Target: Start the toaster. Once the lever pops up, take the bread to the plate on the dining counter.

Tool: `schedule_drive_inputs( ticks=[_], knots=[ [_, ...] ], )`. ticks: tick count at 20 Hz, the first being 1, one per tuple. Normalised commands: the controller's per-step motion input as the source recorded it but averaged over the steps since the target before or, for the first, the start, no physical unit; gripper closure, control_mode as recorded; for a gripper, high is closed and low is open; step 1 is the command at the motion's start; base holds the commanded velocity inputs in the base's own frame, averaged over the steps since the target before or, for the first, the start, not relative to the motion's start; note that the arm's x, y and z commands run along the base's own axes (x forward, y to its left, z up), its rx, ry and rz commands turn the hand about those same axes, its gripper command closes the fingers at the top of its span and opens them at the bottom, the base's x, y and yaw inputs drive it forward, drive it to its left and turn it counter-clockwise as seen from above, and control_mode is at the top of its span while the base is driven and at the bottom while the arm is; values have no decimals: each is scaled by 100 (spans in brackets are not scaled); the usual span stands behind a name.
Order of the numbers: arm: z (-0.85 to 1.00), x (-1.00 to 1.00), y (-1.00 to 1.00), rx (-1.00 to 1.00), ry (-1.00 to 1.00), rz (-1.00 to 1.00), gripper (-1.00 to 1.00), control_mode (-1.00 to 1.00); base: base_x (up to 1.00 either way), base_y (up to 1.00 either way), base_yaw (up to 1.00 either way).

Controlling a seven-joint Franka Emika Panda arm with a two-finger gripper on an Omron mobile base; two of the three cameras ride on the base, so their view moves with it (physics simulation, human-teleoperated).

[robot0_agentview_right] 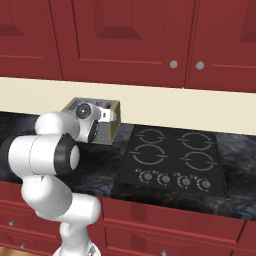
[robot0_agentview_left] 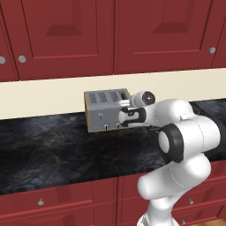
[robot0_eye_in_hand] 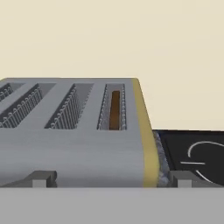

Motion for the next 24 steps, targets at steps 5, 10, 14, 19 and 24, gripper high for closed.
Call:
schedule_drive_inputs(
  ticks=[5, 10, 14, 19, 24],
  knots=[
    [14, 14, 0, 0, 0, -4, -100, -100, 0, 0, 0],
    [12, 13, 0, 0, 0, -5, -100, -100, 0, 0, 0],
    [7, 6, 5, 0, 0, -4, -100, -100, 0, 0, 0],
    [4, 0, 14, 0, 0, -1, -100, -100, 0, 0, 0],
    [0, 5, 10, 0, 0, 0, -100, -100, 0, 0, 0]
  ],
)
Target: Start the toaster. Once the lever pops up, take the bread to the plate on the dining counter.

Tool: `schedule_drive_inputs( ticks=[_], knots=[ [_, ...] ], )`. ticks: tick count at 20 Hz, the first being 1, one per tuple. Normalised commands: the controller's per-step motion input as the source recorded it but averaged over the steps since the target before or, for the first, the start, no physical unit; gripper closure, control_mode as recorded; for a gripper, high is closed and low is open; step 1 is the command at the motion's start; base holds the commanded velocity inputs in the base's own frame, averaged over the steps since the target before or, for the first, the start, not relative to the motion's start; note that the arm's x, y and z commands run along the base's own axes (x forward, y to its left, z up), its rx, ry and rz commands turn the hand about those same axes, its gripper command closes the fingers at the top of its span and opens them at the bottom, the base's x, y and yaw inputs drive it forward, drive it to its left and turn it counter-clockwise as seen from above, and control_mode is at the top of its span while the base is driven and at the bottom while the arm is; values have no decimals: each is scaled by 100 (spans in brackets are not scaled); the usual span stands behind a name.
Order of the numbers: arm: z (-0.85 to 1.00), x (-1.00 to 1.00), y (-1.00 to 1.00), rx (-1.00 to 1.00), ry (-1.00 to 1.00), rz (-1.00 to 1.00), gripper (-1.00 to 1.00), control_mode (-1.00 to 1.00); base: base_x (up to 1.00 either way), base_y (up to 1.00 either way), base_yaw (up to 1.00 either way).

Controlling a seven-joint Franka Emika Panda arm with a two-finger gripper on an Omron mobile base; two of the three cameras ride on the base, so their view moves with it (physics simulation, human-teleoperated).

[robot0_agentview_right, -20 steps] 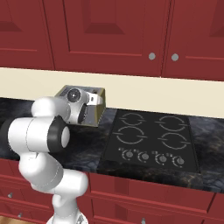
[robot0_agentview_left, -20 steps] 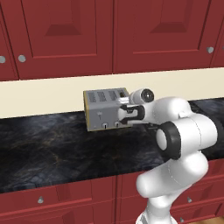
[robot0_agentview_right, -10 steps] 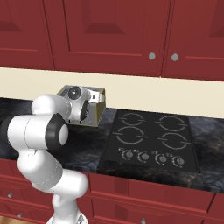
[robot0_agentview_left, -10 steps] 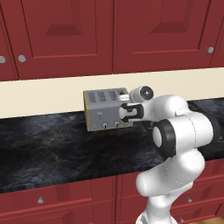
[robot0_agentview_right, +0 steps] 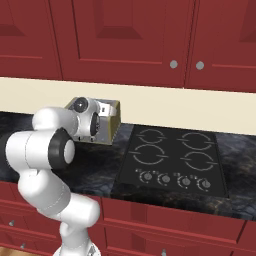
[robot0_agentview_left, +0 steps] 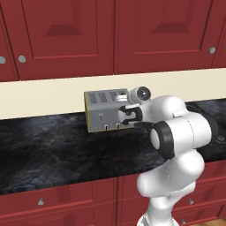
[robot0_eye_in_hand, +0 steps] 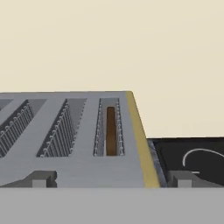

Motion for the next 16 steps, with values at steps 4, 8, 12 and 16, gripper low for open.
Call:
schedule_drive_inputs(
  ticks=[4, 8, 12, 16],
  knots=[
    [0, 12, 0, 0, 0, 0, -100, -100, 0, 0, 0],
    [0, 16, 0, 0, 0, 0, -100, -100, 0, 0, 0],
    [0, 15, 0, 0, 0, 0, -100, -100, 0, 0, 0],
    [0, 12, 0, 0, 0, 0, -100, -100, 0, 0, 0]
  ],
)
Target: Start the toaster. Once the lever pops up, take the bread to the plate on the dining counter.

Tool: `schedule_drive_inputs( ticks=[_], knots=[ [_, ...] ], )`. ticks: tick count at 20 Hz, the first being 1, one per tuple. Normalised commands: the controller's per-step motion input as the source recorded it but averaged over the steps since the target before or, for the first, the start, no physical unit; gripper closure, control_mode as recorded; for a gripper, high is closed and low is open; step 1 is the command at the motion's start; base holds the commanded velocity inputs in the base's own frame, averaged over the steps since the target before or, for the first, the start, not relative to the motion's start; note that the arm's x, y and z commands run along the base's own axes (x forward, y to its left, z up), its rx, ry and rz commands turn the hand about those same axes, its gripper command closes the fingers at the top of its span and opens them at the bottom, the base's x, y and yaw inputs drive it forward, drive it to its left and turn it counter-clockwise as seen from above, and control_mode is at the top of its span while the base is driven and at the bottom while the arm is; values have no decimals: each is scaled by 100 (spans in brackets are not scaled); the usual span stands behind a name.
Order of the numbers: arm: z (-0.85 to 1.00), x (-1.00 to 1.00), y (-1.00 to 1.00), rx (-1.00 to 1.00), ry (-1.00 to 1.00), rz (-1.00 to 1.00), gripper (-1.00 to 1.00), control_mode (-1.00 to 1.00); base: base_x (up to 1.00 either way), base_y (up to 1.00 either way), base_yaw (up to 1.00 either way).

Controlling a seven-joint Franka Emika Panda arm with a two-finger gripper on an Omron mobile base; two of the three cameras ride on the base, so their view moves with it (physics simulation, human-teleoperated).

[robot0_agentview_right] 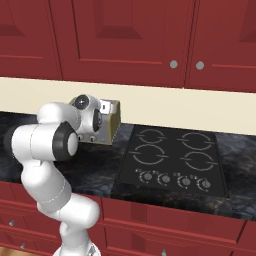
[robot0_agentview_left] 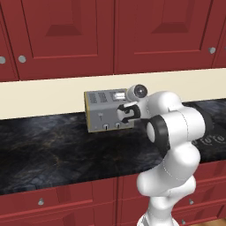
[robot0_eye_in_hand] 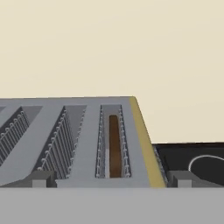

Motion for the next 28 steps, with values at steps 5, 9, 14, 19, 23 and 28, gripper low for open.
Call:
schedule_drive_inputs(
  ticks=[5, 9, 14, 19, 23, 28],
  knots=[
    [0, 8, 0, 0, 0, 0, -100, -100, 0, 0, 0],
    [0, 6, 0, 0, 0, 0, -100, -100, 0, 0, 0],
    [0, 3, 0, 0, 0, 0, -100, -100, 0, 0, 0],
    [0, 0, 0, 0, 0, 0, -100, -100, 0, 0, 0],
    [0, 0, -3, 0, 0, 0, -100, -100, 0, 0, 0],
    [0, 0, -7, 0, 0, 0, -100, -100, 0, 0, 0]
  ],
)
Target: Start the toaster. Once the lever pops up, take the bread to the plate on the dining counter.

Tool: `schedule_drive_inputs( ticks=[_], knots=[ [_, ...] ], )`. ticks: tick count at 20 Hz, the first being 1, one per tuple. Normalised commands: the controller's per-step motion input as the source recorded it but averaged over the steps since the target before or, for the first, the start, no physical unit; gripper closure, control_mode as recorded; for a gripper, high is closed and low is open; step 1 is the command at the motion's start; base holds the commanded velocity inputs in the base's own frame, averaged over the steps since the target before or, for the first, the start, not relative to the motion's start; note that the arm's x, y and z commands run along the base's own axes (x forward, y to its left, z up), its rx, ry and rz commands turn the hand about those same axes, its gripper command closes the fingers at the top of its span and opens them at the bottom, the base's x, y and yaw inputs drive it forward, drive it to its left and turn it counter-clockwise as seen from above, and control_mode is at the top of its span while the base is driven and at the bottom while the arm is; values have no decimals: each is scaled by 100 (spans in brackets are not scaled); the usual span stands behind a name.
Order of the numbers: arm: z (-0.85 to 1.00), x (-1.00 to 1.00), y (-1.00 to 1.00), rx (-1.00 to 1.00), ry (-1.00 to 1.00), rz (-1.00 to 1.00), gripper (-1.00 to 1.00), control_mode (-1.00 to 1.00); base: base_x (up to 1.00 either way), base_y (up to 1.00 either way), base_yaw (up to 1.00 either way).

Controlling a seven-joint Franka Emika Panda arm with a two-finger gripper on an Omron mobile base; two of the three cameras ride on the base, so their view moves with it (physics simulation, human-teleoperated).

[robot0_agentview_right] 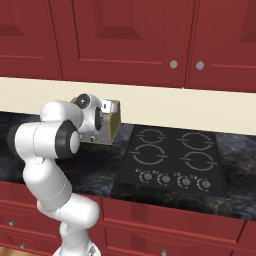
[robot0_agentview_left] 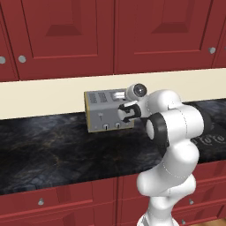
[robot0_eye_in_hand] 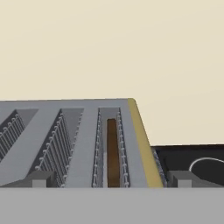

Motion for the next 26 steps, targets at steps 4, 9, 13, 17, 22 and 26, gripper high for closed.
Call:
schedule_drive_inputs(
  ticks=[4, 9, 13, 17, 22, 26],
  knots=[
    [0, 0, -3, 0, 0, 0, -100, -100, 0, 0, 0],
    [0, 0, 0, 0, 0, 0, -100, -100, 0, 0, 0],
    [0, 0, 0, 0, 0, 0, -100, -100, 0, 0, 0],
    [0, 0, 0, 0, 0, 0, -100, -100, 0, 0, 0],
    [0, 0, 0, 0, 0, 0, -100, -100, 0, 0, 0],
    [0, 0, 0, 0, 0, 0, -100, -100, 0, 0, 0]
  ],
)
